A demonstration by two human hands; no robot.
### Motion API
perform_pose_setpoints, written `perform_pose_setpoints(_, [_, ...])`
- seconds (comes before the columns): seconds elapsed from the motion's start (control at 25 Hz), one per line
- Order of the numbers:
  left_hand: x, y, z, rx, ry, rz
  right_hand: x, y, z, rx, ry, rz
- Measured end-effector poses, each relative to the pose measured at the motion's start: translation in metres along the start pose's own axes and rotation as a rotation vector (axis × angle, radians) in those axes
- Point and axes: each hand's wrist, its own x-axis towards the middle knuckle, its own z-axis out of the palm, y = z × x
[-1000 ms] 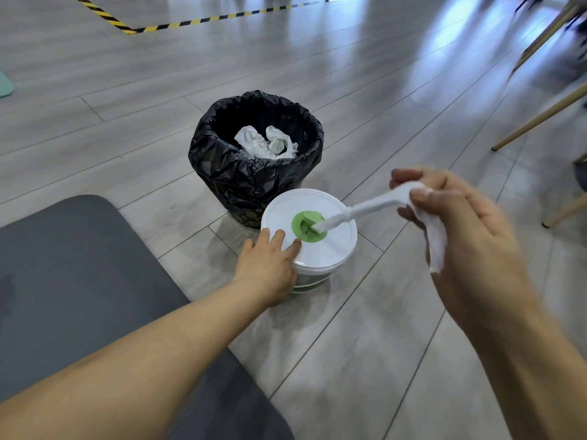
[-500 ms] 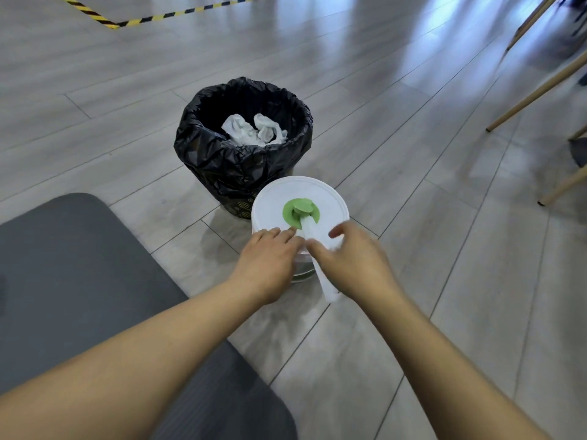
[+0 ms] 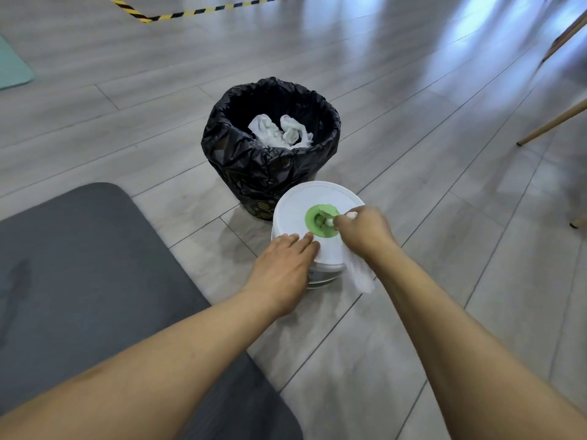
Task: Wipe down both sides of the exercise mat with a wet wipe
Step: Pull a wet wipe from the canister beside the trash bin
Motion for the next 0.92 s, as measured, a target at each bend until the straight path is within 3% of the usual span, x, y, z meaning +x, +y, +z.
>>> perform_pose_setpoints(0.2, [0.01, 0.005, -0.004, 0.081, 0.032, 0.008, -0.006, -0.015, -0.032, 0.386, 0.01, 0.02])
perform_pose_setpoints(0.48, [0.007, 0.01, -0.015, 0.027, -0.048, -0.028, -0.076, -0.029, -0.092, 0.573, 0.008, -0.051])
perform_pose_setpoints(0.56, [0.007, 0.015, -0.028, -0.177, -0.058, -0.112, -0.097, -0.018, -0.095, 0.567, -0.012, -0.031])
perform_pose_setpoints(0.72, [0.028, 0.032, -0.049, -0.938, -0.146, -0.552, -0.128, 0.011, -0.073, 0.495, -0.142, -0.033])
perform_pose_setpoints(0.8, [0.034, 0.04, -0.042, -0.994, -0.18, -0.537, -0.136, 0.023, -0.06, 0.403, -0.152, -0.088])
perform_pose_setpoints(0.92, [0.036, 0.043, -0.024, -0.797, -0.135, -0.436, -0.15, 0.034, -0.046, 0.2, -0.104, -0.141])
